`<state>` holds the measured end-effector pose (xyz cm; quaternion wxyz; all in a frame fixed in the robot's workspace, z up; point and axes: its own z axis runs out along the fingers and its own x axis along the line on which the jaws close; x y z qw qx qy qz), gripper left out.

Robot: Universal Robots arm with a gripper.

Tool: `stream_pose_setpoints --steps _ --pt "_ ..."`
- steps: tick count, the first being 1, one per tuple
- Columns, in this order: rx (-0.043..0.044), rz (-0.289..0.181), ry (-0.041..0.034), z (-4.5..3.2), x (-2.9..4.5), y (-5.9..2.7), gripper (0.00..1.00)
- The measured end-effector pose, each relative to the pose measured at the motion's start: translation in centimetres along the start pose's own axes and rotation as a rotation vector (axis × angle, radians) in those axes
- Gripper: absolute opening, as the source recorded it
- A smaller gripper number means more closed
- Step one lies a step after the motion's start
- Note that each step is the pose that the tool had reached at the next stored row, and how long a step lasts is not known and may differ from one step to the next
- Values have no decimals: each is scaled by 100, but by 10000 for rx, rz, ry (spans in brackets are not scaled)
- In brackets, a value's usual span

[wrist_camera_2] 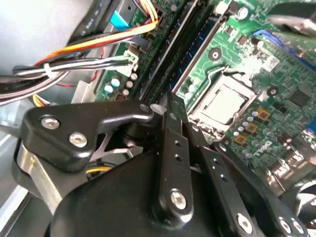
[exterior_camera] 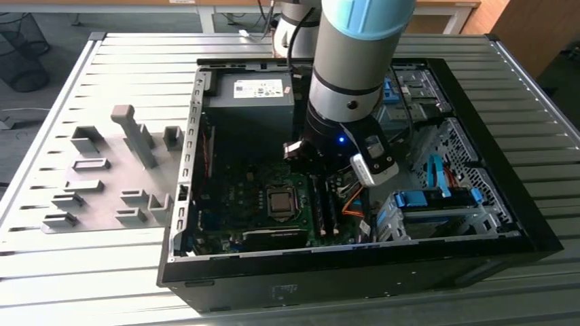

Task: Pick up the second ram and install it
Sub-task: 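Press down the second ram until it locks into place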

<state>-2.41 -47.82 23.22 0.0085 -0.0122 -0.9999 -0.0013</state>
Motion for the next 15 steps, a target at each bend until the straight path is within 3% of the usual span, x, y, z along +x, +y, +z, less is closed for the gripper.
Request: stream_pose_setpoints --steps 15 --pt "1 0 0 -27 0 0 11"
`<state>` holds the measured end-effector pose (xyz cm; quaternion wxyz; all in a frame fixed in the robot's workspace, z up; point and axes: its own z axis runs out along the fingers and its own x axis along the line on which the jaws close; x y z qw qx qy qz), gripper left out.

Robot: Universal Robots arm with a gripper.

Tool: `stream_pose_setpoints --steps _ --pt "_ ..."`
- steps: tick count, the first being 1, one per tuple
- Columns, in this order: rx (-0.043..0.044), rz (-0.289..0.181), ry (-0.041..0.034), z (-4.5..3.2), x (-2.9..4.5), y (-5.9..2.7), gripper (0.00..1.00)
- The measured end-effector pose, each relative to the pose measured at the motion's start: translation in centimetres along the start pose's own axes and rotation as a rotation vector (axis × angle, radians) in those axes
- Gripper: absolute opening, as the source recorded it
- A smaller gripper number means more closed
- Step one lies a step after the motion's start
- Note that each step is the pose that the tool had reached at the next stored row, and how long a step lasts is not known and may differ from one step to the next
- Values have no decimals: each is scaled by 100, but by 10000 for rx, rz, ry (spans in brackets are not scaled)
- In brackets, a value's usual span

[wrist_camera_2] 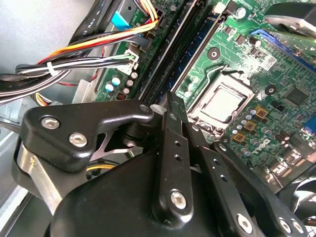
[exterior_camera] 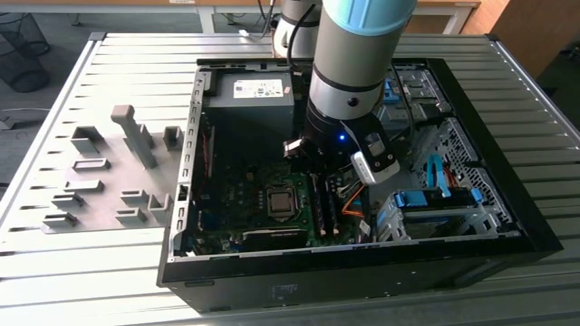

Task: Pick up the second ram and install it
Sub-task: 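Press down the second ram until it locks into place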

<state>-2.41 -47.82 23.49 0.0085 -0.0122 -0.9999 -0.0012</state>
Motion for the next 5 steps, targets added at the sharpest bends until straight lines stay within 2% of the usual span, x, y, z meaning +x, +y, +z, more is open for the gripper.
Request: stream_pose_setpoints --steps 5 --pt "-1 0 0 -14 0 0 11"
